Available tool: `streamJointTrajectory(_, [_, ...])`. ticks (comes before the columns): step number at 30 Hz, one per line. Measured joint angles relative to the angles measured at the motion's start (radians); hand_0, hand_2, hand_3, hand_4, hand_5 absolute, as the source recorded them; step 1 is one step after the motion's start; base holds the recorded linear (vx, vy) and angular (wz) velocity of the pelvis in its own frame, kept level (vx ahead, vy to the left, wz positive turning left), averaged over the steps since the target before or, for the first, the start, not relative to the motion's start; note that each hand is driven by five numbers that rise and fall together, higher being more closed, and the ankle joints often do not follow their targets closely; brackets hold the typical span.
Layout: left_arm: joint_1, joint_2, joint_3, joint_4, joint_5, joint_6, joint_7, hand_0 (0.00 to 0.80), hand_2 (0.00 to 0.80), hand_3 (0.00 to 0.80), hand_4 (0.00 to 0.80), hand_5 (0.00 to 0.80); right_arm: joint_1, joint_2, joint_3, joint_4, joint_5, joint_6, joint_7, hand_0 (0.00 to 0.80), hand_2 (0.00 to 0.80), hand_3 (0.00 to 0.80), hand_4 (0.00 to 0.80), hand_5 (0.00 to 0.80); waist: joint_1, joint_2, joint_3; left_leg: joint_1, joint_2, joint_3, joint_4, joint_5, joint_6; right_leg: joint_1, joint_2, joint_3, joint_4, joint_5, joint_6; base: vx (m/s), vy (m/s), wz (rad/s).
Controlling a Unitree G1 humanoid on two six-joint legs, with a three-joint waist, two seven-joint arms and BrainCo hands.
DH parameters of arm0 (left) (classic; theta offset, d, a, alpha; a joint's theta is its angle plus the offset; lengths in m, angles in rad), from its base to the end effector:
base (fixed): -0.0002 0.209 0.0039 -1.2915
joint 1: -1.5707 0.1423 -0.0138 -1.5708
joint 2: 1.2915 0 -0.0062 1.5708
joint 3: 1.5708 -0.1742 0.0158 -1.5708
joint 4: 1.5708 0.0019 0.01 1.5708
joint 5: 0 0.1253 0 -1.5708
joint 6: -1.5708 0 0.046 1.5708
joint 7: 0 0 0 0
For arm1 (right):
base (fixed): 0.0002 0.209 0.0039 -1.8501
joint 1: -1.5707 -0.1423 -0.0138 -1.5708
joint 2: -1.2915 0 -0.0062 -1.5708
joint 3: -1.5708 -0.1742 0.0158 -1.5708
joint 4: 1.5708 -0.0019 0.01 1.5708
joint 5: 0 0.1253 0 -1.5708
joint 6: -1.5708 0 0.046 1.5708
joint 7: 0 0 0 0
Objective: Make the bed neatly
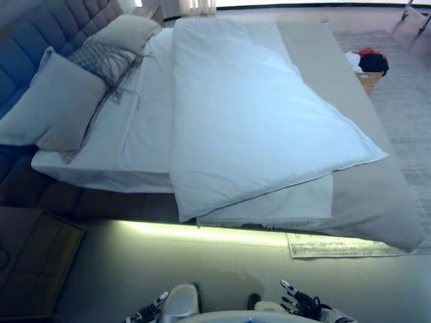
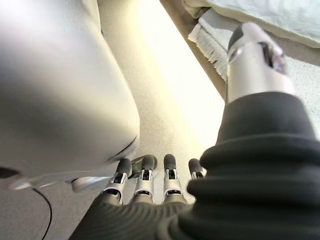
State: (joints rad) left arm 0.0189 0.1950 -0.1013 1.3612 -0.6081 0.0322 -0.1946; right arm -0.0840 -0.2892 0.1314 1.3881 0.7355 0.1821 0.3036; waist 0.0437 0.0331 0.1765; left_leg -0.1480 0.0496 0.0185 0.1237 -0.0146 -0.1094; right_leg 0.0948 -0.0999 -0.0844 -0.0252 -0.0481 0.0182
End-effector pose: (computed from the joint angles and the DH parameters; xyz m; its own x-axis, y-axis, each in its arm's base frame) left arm 0.0375 0.2105 -0.1026 0.2498 -0.0172 -0.9681 -0.4362 0.8906 -0.1284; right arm 0.0640 -0.2364 -0.0923 0.2713 0.0972 -0.9576 0.4864 0.8446 0.2235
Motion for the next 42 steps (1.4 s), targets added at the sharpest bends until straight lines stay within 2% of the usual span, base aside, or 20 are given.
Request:
streamJointTrajectory(2, [-0.002, -0.001, 0.016, 0.013, -0.004, -0.001, 0.001, 0.000, 0.000, 0.000, 0.000, 0.000, 0.003, 0.012, -0.003, 0.015, 0.001, 0.001, 0.009, 0.000, 0.000, 0.000, 0.000, 0.000, 0.004, -0.010, 0.007, -0.001, 0.012, -0.011, -0.160, 0.032, 0.004, 0.035, 0.002, 0.004, -0.035, 0.001, -0.001, 0.418, 0.156, 0.00])
streamJointTrajectory(5, [0.001, -0.005, 0.044, 0.023, 0.006, 0.000, 0.001, 0.000, 0.000, 0.000, 0.000, 0.000, 0.026, 0.016, -0.021, 0.030, 0.001, 0.000, 0.009, 0.000, 0.000, 0.000, 0.000, 0.000, 0.026, -0.004, 0.009, -0.002, 0.050, 0.011, -0.176, 0.053, 0.001, 0.099, -0.007, 0.018, -0.066, -0.021, 0.033, 0.394, 0.293, -0.20])
streamJointTrajectory(6, [0.003, 0.000, 0.045, 0.029, 0.006, 0.000, 0.001, 0.000, 0.000, 0.000, 0.000, 0.000, 0.035, 0.018, -0.024, 0.031, 0.002, -0.002, 0.007, 0.000, 0.000, 0.000, 0.000, 0.000, 0.031, -0.019, 0.003, -0.003, 0.039, 0.062, -0.119, 0.094, 0.004, 0.114, -0.037, 0.025, -0.066, -0.042, 0.058, 0.402, 0.390, -0.49])
streamJointTrajectory(7, [0.004, 0.008, 0.045, 0.029, 0.006, 0.001, 0.002, 0.000, 0.000, 0.000, 0.000, 0.000, 0.035, 0.026, -0.024, 0.034, 0.002, -0.003, -0.001, 0.000, 0.000, 0.000, 0.000, 0.000, 0.040, -0.037, 0.000, -0.004, 0.016, 0.086, -0.085, 0.096, 0.008, 0.124, -0.069, 0.024, -0.065, -0.056, 0.069, 0.408, 0.416, -0.58])
streamJointTrajectory(8, [0.012, 0.020, 0.044, 0.028, 0.007, 0.002, 0.004, 0.000, 0.000, 0.000, 0.000, 0.000, 0.044, 0.034, -0.024, 0.046, 0.003, -0.008, -0.009, 0.000, 0.000, 0.000, 0.000, 0.000, 0.054, -0.051, -0.004, 0.004, -0.006, 0.110, -0.075, 0.109, 0.031, 0.127, -0.101, 0.017, -0.043, -0.068, 0.061, 0.426, 0.461, -0.56])
streamJointTrajectory(9, [0.011, 0.030, 0.043, 0.010, 0.008, 0.004, 0.007, 0.000, 0.000, 0.000, 0.000, 0.000, 0.043, 0.043, -0.030, 0.050, 0.006, -0.015, -0.016, 0.000, 0.000, 0.000, 0.000, 0.000, 0.054, -0.062, -0.004, 0.020, -0.021, 0.119, -0.083, 0.120, 0.084, 0.121, -0.115, 0.004, 0.002, -0.067, 0.063, 0.392, 0.448, -0.40])
streamJointTrajectory(11, [0.003, 0.052, 0.044, -0.011, 0.008, 0.003, 0.008, 0.000, 0.000, 0.000, 0.000, 0.000, 0.049, 0.050, -0.048, 0.050, 0.029, -0.024, -0.024, 0.000, 0.000, 0.000, 0.000, 0.000, 0.053, -0.075, -0.008, 0.078, -0.051, 0.132, -0.134, 0.113, 0.106, 0.123, -0.138, -0.039, 0.056, -0.050, 0.070, 0.364, 0.442, -0.14])
streamJointTrajectory(14, [-0.029, 0.067, 0.042, -0.014, 0.006, 0.003, 0.007, 0.000, 0.000, 0.000, 0.000, 0.000, 0.060, 0.043, -0.080, 0.052, 0.036, -0.025, -0.022, 0.000, 0.000, 0.000, 0.000, 0.000, 0.050, -0.079, -0.021, 0.161, -0.081, 0.145, -0.207, 0.109, 0.130, 0.122, -0.165, -0.049, 0.114, -0.014, 0.112, 0.287, 0.384, -0.07])
streamJointTrajectory(17, [-0.065, 0.084, 0.022, -0.013, 0.007, 0.003, 0.008, 0.000, 0.000, 0.000, 0.000, 0.000, 0.056, 0.037, -0.080, 0.048, 0.036, -0.031, -0.009, 0.000, 0.000, 0.000, 0.000, 0.000, 0.043, -0.074, -0.023, 0.190, -0.091, 0.145, -0.210, 0.087, 0.141, 0.089, -0.180, -0.061, 0.219, 0.010, 0.136, 0.229, 0.329, 0.02])
streamJointTrajectory(19, [-0.065, 0.095, 0.001, -0.013, 0.007, 0.003, 0.009, 0.000, 0.000, 0.000, 0.000, 0.000, 0.047, 0.020, -0.080, 0.040, 0.037, -0.034, -0.008, 0.000, 0.000, 0.000, 0.000, 0.000, 0.025, -0.059, -0.029, 0.205, -0.080, 0.143, -0.210, 0.075, 0.154, 0.030, -0.184, -0.064, 0.343, 0.019, 0.133, 0.183, 0.209, -0.03])
streamJointTrajectory(20, [-0.073, 0.100, -0.004, -0.016, 0.007, 0.004, 0.012, 0.000, 0.000, 0.000, 0.000, 0.000, 0.045, 0.016, -0.080, 0.035, 0.042, -0.034, -0.008, 0.000, 0.000, 0.000, 0.000, 0.000, 0.017, -0.046, -0.028, 0.215, -0.069, 0.144, -0.211, 0.060, 0.164, 0.000, -0.181, -0.068, 0.376, -0.017, 0.124, 0.132, 0.118, -0.19])
streamJointTrajectory(21, [-0.068, 0.103, -0.004, -0.015, 0.007, 0.004, 0.016, 0.000, 0.000, 0.000, 0.000, 0.000, 0.039, 0.010, -0.079, 0.034, 0.046, -0.033, -0.008, 0.000, 0.000, 0.000, 0.000, 0.000, 0.020, -0.033, -0.029, 0.225, -0.055, 0.146, -0.211, 0.055, 0.156, -0.024, -0.163, -0.079, 0.363, -0.046, 0.112, 0.062, 0.057, -0.30])
streamJointTrajectory(23, [-0.062, 0.102, -0.008, -0.011, 0.006, 0.003, 0.019, 0.000, 0.000, 0.000, 0.000, 0.000, 0.034, 0.005, -0.079, 0.025, 0.086, -0.033, -0.006, 0.000, 0.000, 0.000, 0.000, 0.000, 0.006, -0.009, -0.040, 0.223, -0.027, 0.153, -0.211, 0.050, 0.149, -0.074, -0.118, -0.102, 0.257, -0.045, 0.107, -0.005, 0.027, -0.23])
streamJointTrajectory(25, [-0.066, 0.101, -0.016, -0.011, 0.006, 0.003, 0.020, 0.000, 0.000, 0.000, 0.000, 0.000, 0.029, 0.002, -0.080, 0.002, 0.123, -0.036, -0.004, 0.000, 0.000, 0.000, 0.000, 0.000, -0.010, -0.002, -0.041, 0.220, -0.020, 0.171, -0.210, 0.050, 0.148, -0.141, -0.107, -0.113, 0.187, -0.022, 0.113, 0.016, -0.004, -0.11])
streamJointTrajectory(26, [-0.067, 0.100, -0.023, -0.013, 0.006, 0.002, 0.020, 0.000, 0.000, 0.000, 0.000, 0.000, 0.025, 0.000, -0.080, -0.005, 0.141, -0.037, -0.002, 0.000, 0.000, 0.000, 0.000, 0.000, -0.016, -0.006, -0.045, 0.217, -0.018, 0.174, -0.211, 0.041, 0.136, -0.162, -0.106, -0.114, 0.146, 0.003, 0.127, 0.092, -0.026, -0.04])
streamJointTrajectory(29, [-0.042, 0.115, -0.021, -0.015, 0.007, 0.002, 0.020, 0.000, 0.000, 0.000, 0.000, 0.000, 0.040, 0.029, -0.087, -0.008, 0.197, -0.037, -0.001, 0.000, 0.000, 0.000, 0.000, 0.000, -0.033, -0.065, -0.066, 0.230, -0.055, 0.170, -0.217, 0.021, 0.090, -0.173, -0.127, -0.112, 0.040, 0.141, 0.107, 0.152, -0.060, 0.05])
streamJointTrajectory(32, [-0.004, 0.083, -0.011, -0.018, 0.027, 0.001, 0.013, 0.000, 0.000, 0.000, 0.000, 0.000, 0.070, 0.019, -0.121, -0.007, 0.237, -0.041, -0.002, 0.000, 0.000, 0.000, 0.000, 0.000, -0.029, -0.031, -0.097, 0.246, -0.002, 0.183, -0.214, 0.009, 0.056, -0.145, -0.073, -0.122, 0.021, 0.118, 0.086, 0.185, -0.109, -0.09])
streamJointTrajectory(35, [0.021, 0.083, 0.006, -0.017, 0.050, 0.001, 0.013, 0.000, 0.000, 0.000, 0.000, 0.000, 0.075, 0.017, -0.148, -0.012, 0.247, -0.046, 0.009, 0.000, 0.000, 0.000, 0.000, 0.000, -0.029, -0.030, -0.097, 0.262, 0.033, 0.189, -0.208, 0.000, 0.032, -0.115, -0.035, -0.122, -0.008, 0.128, 0.071, 0.162, -0.183, -0.09])
streamJointTrajectory(40, [0.021, 0.092, 0.007, -0.011, 0.085, 0.001, 0.015, 0.000, 0.000, 0.000, 0.000, 0.000, 0.066, 0.014, -0.164, -0.016, 0.247, -0.051, 0.026, 0.000, 0.000, 0.000, 0.000, 0.000, -0.027, -0.036, -0.079, 0.279, 0.046, 0.197, -0.195, -0.006, 0.017, -0.099, -0.037, -0.124, -0.023, 0.130, 0.067, 0.083, -0.278, -0.03])
streamJointTrajectory(42, [0.002, 0.096, 0.015, -0.008, 0.085, 0.002, 0.016, 0.000, 0.000, 0.000, 0.000, 0.000, 0.055, 0.013, -0.164, -0.027, 0.247, -0.053, 0.029, 0.000, 0.000, 0.000, 0.000, 0.000, -0.027, -0.033, -0.060, 0.276, 0.053, 0.198, -0.175, -0.017, 0.015, -0.104, -0.049, -0.148, -0.008, 0.112, 0.068, 0.056, -0.297, -0.04])
